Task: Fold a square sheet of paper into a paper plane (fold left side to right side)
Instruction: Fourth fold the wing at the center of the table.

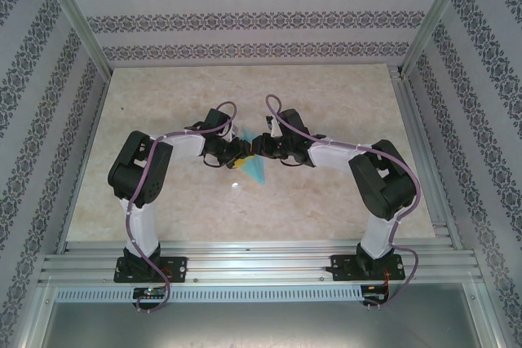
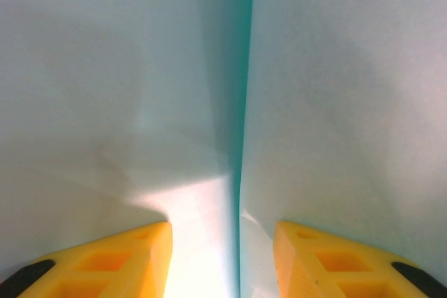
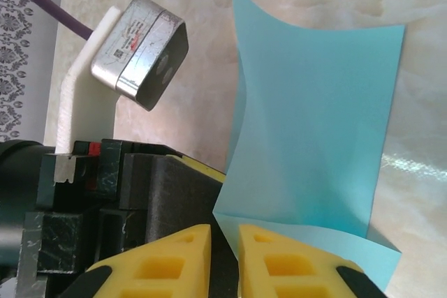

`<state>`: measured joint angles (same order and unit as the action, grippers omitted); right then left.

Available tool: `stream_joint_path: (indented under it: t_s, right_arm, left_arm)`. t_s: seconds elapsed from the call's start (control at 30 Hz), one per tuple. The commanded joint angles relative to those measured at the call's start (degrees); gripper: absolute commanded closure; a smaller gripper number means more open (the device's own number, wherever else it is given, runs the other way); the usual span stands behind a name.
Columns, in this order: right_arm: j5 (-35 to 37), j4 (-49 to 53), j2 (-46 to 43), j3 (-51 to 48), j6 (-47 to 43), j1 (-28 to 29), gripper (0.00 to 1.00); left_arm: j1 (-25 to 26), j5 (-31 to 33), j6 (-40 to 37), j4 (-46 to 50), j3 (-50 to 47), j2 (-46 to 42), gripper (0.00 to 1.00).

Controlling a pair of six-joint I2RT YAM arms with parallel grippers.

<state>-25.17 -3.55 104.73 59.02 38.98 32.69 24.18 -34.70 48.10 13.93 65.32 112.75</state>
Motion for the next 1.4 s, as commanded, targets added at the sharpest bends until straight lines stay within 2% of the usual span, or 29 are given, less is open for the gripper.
stream_joint_path:
  t_s: [0.0,0.2,0.47,0.53,0.67,0.77,1.0,1.2,1.37]
  right_arm:
    - [1.86,2.45,1.25,1.31,-1.96,-0.52,0.78]
    - [3.55,4.8,0.24,2.03,-3.68,-0.52,0.72]
    - [3.45,6.17,1.83,3.15,-4.49,-0.09,0.76]
    - [3.33,6.23,2.22,3.38,-4.6,0.07,0.79]
    - [2.14,5.31,2.59,3.42,-4.1,0.05,0.94]
    - [0.16,3.77,2.6,3.27,-3.14,0.01,1.0]
    - [-4.14,-0.28,3.62,1.08,-1.16,-1.12,1.0]
    - [-6.12,-1.49,4.19,0.53,-0.75,-1.4,1.0]
    - [-6.04,-0.95,3.38,0.41,-1.14,-1.44,1.0]
  left_arm:
    - [0.65,5.52,-0.9,3.71,-1.5,4.41,0.56]
    - [0.61,5.53,-0.83,3.47,-1.77,4.41,0.56]
    - [0.62,5.52,-0.72,3.23,-1.93,4.4,0.56]
    - [0.68,5.42,-0.67,3.09,-2.03,4.33,0.56]
    - [0.66,5.42,-0.72,3.08,-2.29,4.15,0.56]
    - [0.64,5.5,-1.05,3.2,-2.61,3.77,0.56]
    - [0.37,6.2,-1.87,3.91,-4.63,1.28,0.58]
    - [-0.26,6.52,-2.55,3.93,-6.42,0.2,0.75]
    - [-0.46,7.58,-3.17,4.64,-6.48,0.37,0.8]
